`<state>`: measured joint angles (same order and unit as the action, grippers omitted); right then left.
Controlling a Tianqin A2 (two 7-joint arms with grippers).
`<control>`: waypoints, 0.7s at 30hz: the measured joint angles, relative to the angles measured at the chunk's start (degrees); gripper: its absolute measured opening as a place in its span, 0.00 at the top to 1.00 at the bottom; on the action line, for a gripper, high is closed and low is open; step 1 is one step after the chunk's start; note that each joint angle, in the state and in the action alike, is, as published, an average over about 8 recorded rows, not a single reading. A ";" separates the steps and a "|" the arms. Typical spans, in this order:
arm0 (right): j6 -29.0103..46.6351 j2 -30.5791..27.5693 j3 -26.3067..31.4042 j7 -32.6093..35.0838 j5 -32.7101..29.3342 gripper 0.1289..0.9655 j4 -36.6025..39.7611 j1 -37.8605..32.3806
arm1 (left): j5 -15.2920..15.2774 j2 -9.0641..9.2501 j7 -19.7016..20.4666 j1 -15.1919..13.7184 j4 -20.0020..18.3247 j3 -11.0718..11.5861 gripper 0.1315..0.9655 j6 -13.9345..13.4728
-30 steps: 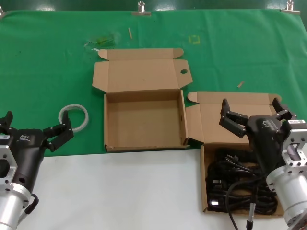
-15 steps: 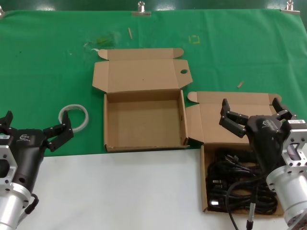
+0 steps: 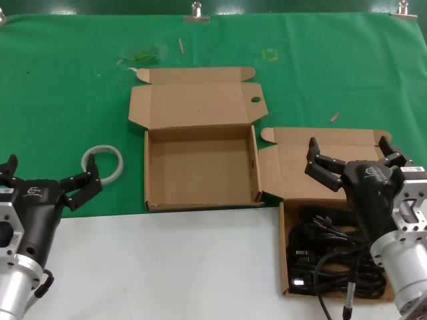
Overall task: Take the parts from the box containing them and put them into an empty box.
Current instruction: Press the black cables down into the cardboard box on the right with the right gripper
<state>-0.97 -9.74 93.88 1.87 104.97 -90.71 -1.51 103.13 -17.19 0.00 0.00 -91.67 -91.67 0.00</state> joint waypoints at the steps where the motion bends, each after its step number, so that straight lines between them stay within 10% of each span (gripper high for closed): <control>1: -0.02 0.00 0.02 0.00 0.01 0.00 0.00 0.00 | 0.00 0.00 0.00 0.00 0.00 0.00 0.00 0.00; 21: -12.54 0.23 6.20 8.42 10.80 0.00 -4.87 5.21 | 0.00 0.00 0.00 0.00 0.00 0.00 0.00 0.00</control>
<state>-13.51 -9.51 100.08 10.29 115.77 -95.59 3.69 103.13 -17.19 0.00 0.00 -91.67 -91.68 0.00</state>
